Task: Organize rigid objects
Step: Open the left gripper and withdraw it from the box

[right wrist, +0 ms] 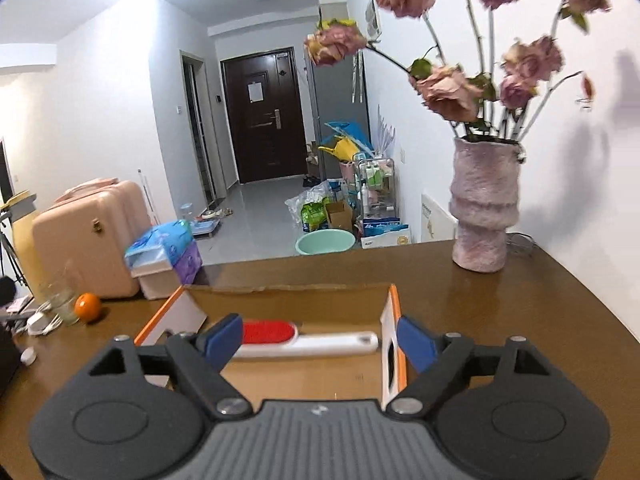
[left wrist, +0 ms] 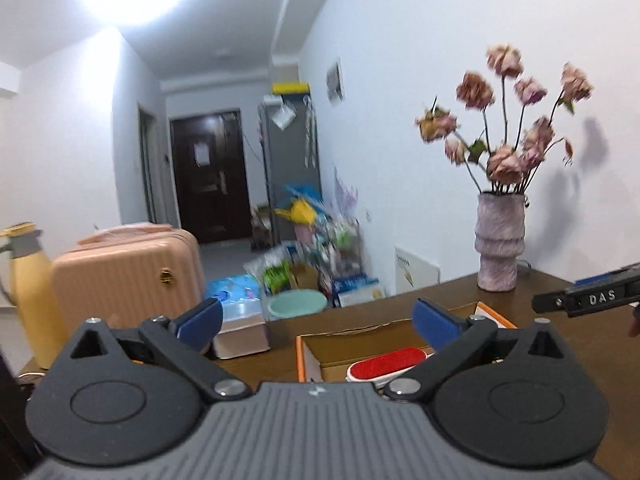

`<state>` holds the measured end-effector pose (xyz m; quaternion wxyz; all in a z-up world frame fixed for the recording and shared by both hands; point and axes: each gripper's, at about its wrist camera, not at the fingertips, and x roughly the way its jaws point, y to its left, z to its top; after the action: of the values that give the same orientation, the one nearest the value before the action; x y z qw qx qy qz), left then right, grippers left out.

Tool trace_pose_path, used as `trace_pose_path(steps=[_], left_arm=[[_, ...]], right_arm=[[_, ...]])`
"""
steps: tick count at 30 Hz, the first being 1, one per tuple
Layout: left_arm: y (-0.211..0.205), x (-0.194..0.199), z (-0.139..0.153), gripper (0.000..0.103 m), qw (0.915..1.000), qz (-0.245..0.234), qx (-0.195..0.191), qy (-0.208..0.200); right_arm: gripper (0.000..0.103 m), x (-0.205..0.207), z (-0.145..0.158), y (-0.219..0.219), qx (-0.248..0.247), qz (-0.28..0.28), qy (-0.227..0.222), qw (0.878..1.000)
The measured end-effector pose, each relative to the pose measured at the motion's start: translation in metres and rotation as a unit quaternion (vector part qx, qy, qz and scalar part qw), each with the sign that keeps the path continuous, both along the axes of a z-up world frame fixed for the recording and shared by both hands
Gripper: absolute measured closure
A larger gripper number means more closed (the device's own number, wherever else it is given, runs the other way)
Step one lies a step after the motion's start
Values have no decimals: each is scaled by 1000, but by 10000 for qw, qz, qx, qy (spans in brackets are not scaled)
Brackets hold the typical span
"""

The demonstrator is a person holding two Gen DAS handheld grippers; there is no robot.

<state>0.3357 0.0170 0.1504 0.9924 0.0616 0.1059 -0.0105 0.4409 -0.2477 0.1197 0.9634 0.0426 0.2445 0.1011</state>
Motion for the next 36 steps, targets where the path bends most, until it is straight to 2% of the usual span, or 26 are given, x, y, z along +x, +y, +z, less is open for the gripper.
trace_pose_path(steps=[8, 10, 13, 15, 17, 21, 25, 30, 34, 36], left_arm=[[4, -82, -37, 0, 9992, 210, -224, -249], [9, -104, -46, 0, 9988, 238, -190, -384], [14, -137, -61, 0, 9969, 304, -171, -698], [16, -161, -73, 0, 9938, 556, -72, -961], [20, -186, -86, 0, 9917, 725, -71, -1055], [29, -226, -105, 0, 9917, 783, -328, -970], [31, -256, -120, 0, 9936, 757, -325, -778], [24, -265, -131, 0, 9935, 760, -323, -787], [17, -266, -135, 0, 9938, 652, -486, -764], [12, -268, -136, 0, 9946, 527, -419, -786]], right_arm=[[7, -99, -38, 12, -421, -1, -774, 9961], [0, -125, -45, 12, -446, -49, -1082, 9931], [0, -158, -54, 10, -359, -49, -1438, 9889], [0, -177, -60, 9, -322, -111, -1460, 9887], [0, -196, -69, 9, -301, -208, -1464, 9886], [0, -237, -89, 10, -270, -217, -1442, 9889], [0, -277, -107, 10, -90, -22, -1328, 9911], [0, -307, -121, 2, 326, -154, -1178, 9924], [0, -316, -124, 6, 165, -330, -1207, 9920], [0, -322, -125, 8, 58, -310, -1269, 9914]])
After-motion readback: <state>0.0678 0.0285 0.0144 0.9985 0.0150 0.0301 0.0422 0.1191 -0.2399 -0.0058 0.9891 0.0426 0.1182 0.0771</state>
